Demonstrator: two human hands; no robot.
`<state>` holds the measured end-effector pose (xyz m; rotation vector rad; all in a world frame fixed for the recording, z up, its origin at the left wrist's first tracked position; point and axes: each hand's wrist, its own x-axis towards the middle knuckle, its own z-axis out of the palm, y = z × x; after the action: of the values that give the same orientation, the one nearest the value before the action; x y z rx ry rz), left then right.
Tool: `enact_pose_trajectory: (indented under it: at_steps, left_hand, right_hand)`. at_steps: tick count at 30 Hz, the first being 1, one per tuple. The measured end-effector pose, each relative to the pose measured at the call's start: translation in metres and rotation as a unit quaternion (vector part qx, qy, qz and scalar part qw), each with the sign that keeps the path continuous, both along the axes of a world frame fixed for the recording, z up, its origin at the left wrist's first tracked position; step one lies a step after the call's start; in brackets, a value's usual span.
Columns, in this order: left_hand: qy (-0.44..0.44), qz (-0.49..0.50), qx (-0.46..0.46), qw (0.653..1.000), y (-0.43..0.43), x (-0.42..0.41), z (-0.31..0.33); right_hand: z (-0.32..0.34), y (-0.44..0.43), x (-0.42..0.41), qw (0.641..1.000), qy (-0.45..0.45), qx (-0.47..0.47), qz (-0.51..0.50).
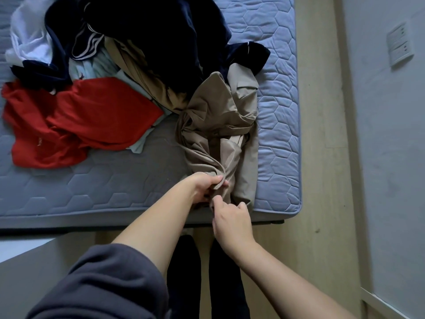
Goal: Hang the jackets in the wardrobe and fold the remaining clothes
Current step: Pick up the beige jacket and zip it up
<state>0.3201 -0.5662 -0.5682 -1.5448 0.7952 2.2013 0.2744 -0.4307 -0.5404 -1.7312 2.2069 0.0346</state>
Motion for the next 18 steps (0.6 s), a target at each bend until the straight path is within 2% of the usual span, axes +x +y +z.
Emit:
enact_pose_trajectory:
  at_steps: [1, 2, 4, 5, 6, 7, 9, 10, 11, 12, 15, 18]
  left_hand:
    - [-0.001, 0.036, -0.004, 0.999, 0.0, 0.0, 0.0]
    - [0.004, 0.08, -0.003, 0.997, -0.002, 0.0, 0.0]
    - [0.016, 0.175, 0.01, 0.984, -0.007, -0.001, 0.002]
    - [0.017, 0.217, 0.018, 0.976, -0.01, -0.002, 0.003]
    - [0.016, 0.252, 0.028, 0.967, -0.012, -0.003, 0.004]
    - [0.015, 0.28, 0.039, 0.959, -0.013, -0.005, 0.006]
    - [0.01, 0.319, 0.058, 0.946, -0.014, -0.009, 0.008]
    - [0.007, 0.33, 0.066, 0.942, -0.015, -0.01, 0.008]
    - [0.003, 0.337, 0.074, 0.939, -0.015, -0.01, 0.009]
    - [0.002, 0.343, 0.085, 0.935, -0.016, -0.01, 0.009]
    - [0.008, 0.346, 0.098, 0.933, -0.017, -0.007, 0.01]
    - [0.014, 0.348, 0.093, 0.933, -0.019, -0.002, 0.012]
  right_hand:
    - [-0.003, 0.0, -0.005, 0.995, -0.08, 0.028, -0.049]
    - [-0.004, 0.0, -0.01, 0.973, -0.178, 0.072, -0.13]
    - [-0.009, 0.001, -0.019, 0.881, -0.348, 0.129, -0.295]
    - [-0.011, 0.002, -0.023, 0.821, -0.416, 0.132, -0.368]
    - [-0.013, 0.002, -0.026, 0.74, -0.49, 0.133, -0.44]
    - [-0.015, 0.002, -0.029, 0.633, -0.569, 0.133, -0.507]
    - [-0.019, 0.004, -0.035, 0.395, -0.694, 0.126, -0.589]
    - [-0.02, 0.006, -0.036, 0.309, -0.727, 0.119, -0.602]
    - [-0.023, 0.007, -0.037, 0.266, -0.743, 0.109, -0.604]
    - [-0.026, 0.007, -0.037, 0.244, -0.753, 0.094, -0.604]
    - [-0.029, 0.0, -0.034, 0.222, -0.734, 0.055, -0.64]
    - [-0.029, -0.004, -0.033, 0.258, -0.696, 0.046, -0.669]
